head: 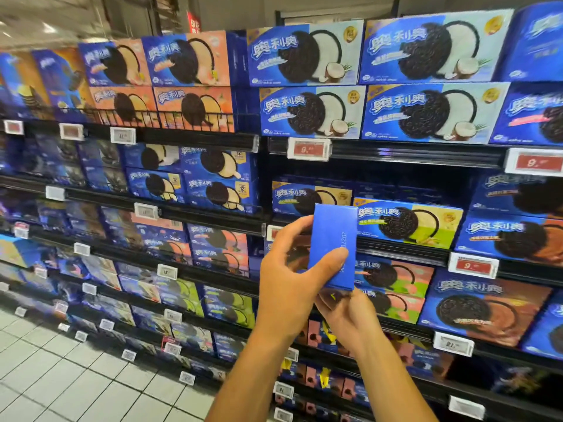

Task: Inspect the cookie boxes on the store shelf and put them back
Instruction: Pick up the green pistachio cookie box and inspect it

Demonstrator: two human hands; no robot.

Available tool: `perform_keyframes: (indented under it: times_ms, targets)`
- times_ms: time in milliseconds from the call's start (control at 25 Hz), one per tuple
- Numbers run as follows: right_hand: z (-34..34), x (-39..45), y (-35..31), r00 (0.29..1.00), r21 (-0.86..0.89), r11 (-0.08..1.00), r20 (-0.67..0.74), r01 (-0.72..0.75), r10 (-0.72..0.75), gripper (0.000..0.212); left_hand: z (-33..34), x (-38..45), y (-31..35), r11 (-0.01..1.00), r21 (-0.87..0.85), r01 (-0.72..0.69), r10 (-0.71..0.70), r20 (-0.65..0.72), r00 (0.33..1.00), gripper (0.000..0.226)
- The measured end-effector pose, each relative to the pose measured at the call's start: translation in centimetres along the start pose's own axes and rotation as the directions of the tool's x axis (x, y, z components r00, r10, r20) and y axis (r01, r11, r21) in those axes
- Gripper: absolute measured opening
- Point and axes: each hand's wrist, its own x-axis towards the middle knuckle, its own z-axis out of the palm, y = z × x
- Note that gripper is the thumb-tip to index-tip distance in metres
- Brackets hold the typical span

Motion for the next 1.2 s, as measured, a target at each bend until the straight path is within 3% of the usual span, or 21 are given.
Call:
perform_keyframes:
  times_ms: [160, 360, 440, 560, 640, 760, 960, 1040, 1200]
  targets:
    - [-0.2, 0.7, -0.6, 0.998, 0.040, 0.997, 0.020, 0.061, -0.062, 0.031, -3.0, 1.6, -0.7, 0.992, -0.115, 0.049, -0.046, 0.035, 0.998, 0.048]
    - [-0.3, 0.6, -3.8, 0.954, -0.043, 0.956, 0.093, 0.290, -0.285, 0.030, -8.2, 4.8, -3.4, 0.906, -0.383, 0.180, -0.189, 0.013, 0.982, 0.040]
    - [-0.2, 0.2, -4.4, 0.929, -0.122, 0.923, 0.111, 0.365, -0.353, 0.027, -9.6, 5.9, -5.0, 0.896, -0.388, 0.214, -0.223, 0.023, 0.975, 0.039]
    - [-0.3, 0.2, -4.6, 0.889, -0.216, 0.863, 0.074, 0.456, -0.451, 0.042, -11.3, 7.5, -7.5, 0.884, -0.364, 0.294, -0.277, 0.101, 0.956, 0.044]
    - [0.0, 0.3, -4.5, 0.863, -0.314, 0.810, 0.068, 0.495, -0.501, 0.037, -12.0, 8.3, -9.1, 0.892, -0.283, 0.353, -0.320, 0.158, 0.934, 0.051]
    - [1.2, 0.9, -4.2, 0.807, -0.505, 0.689, 0.026, 0.520, -0.590, 0.020, -11.9, 10.1, -11.3, 0.920, -0.058, 0.388, -0.374, 0.169, 0.912, 0.055]
    - [4.3, 2.8, -5.0, 0.554, -0.690, 0.356, 0.078, 0.630, -0.829, 0.022, -10.0, 16.6, -13.0, 0.964, 0.139, 0.226, -0.248, 0.167, 0.954, 0.039]
    - [5.7, 4.1, -5.6, 0.493, -0.776, 0.251, 0.088, 0.579, -0.866, 0.025, -9.7, 19.0, -13.3, 0.975, 0.163, 0.151, -0.180, 0.180, 0.967, 0.040]
    - [7.5, 6.6, -6.7, 0.437, -0.940, 0.003, 0.156, 0.341, -0.886, 0.034, -10.4, 22.4, -15.0, 0.970, 0.226, 0.084, -0.123, 0.165, 0.979, 0.040]
